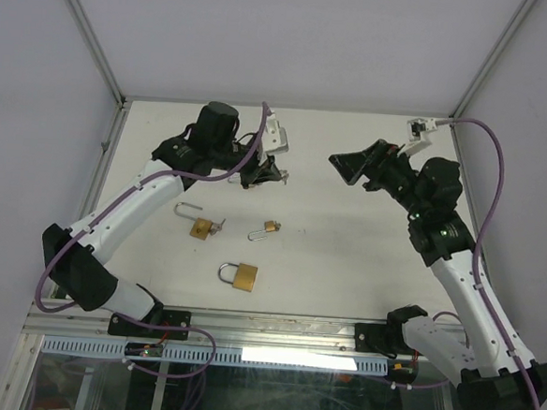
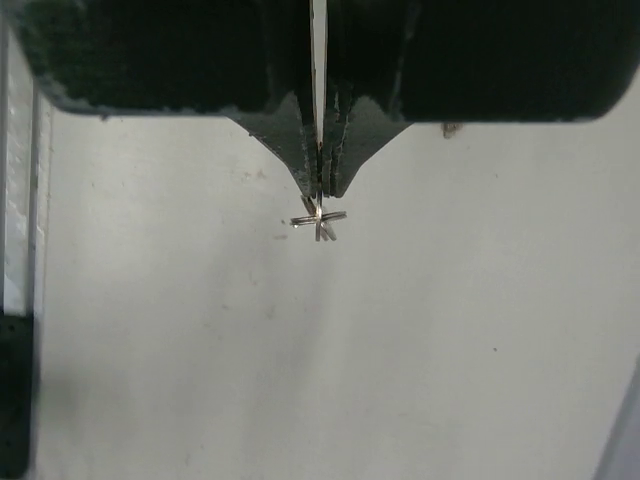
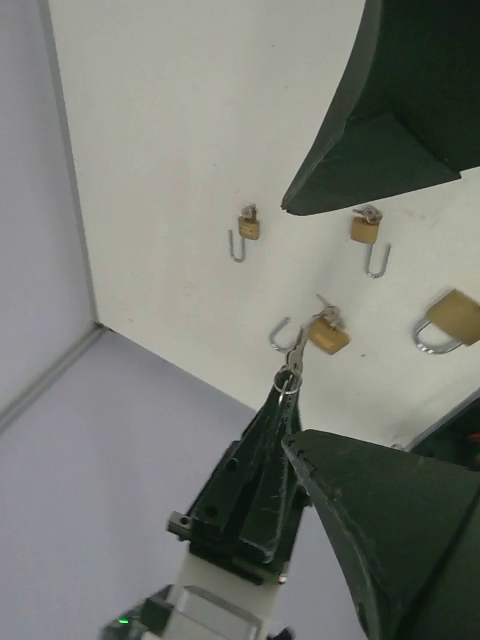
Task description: Unlock with the key
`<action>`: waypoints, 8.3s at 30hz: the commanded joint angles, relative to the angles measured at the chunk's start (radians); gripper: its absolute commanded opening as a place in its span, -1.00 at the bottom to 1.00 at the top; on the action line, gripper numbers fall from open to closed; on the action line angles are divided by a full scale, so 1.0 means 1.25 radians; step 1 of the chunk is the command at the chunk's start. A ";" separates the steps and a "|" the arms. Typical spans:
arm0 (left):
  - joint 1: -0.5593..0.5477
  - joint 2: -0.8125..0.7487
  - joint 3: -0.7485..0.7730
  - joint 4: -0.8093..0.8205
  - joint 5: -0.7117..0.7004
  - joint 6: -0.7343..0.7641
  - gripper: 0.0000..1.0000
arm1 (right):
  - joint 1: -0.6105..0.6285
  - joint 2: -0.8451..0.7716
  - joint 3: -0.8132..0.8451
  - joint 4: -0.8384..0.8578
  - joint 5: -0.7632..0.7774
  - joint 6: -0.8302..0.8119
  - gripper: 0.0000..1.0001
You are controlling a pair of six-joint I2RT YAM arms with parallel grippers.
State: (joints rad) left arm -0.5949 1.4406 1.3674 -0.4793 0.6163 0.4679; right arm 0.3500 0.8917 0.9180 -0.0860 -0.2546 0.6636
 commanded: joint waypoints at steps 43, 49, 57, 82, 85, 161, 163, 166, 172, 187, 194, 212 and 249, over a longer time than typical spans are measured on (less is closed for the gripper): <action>-0.059 0.094 0.288 -0.697 -0.060 0.228 -1.00 | 0.294 0.364 -0.131 0.655 -0.443 -0.451 -0.06; -0.059 0.092 0.288 -0.696 -0.054 0.229 -1.00 | 0.298 0.371 -0.120 0.647 -0.443 -0.454 -0.43; -0.058 0.072 0.266 -0.653 -0.055 0.208 -1.00 | 0.297 0.348 -0.144 0.628 -0.436 -0.476 -1.00; -0.058 0.063 0.260 -0.610 -0.062 0.218 -1.00 | 0.296 0.341 -0.115 0.553 -0.409 -0.522 -0.13; -0.059 0.062 0.258 -0.610 -0.057 0.217 -1.00 | 0.296 0.341 -0.122 0.591 -0.401 -0.504 -0.11; -0.077 -0.070 0.144 -0.382 -0.171 0.234 -1.00 | 0.220 0.123 -0.083 0.283 -0.371 -0.594 0.71; -0.080 -0.058 0.169 -0.415 -0.171 0.254 -1.00 | 0.220 0.141 -0.091 0.340 -0.378 -0.577 0.57; -0.082 -0.047 0.193 -0.442 -0.170 0.268 -1.00 | 0.218 0.167 -0.102 0.424 -0.389 -0.566 0.23; -0.083 -0.043 0.202 -0.460 -0.165 0.284 -1.00 | 0.219 0.225 -0.079 0.474 -0.448 -0.527 0.07; -0.085 -0.038 0.206 -0.457 -0.134 0.277 -1.00 | 0.218 0.307 -0.067 0.628 -0.489 -0.441 -0.19; -0.085 -0.038 0.202 -0.448 -0.124 0.266 -1.00 | 0.220 0.315 -0.059 0.604 -0.509 -0.449 -0.48; -0.085 -0.047 0.185 -0.408 -0.093 0.232 -1.00 | 0.221 0.301 -0.060 0.514 -0.501 -0.526 -0.52; -0.035 -0.150 0.038 -0.198 0.015 0.053 -1.00 | 0.201 0.223 -0.096 0.499 -0.476 -0.504 -0.06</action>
State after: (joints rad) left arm -0.6575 1.3006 1.4242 -0.7975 0.5739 0.5621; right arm 0.6060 1.2110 0.7952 0.5148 -0.8433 0.0330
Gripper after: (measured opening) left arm 0.009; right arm 0.488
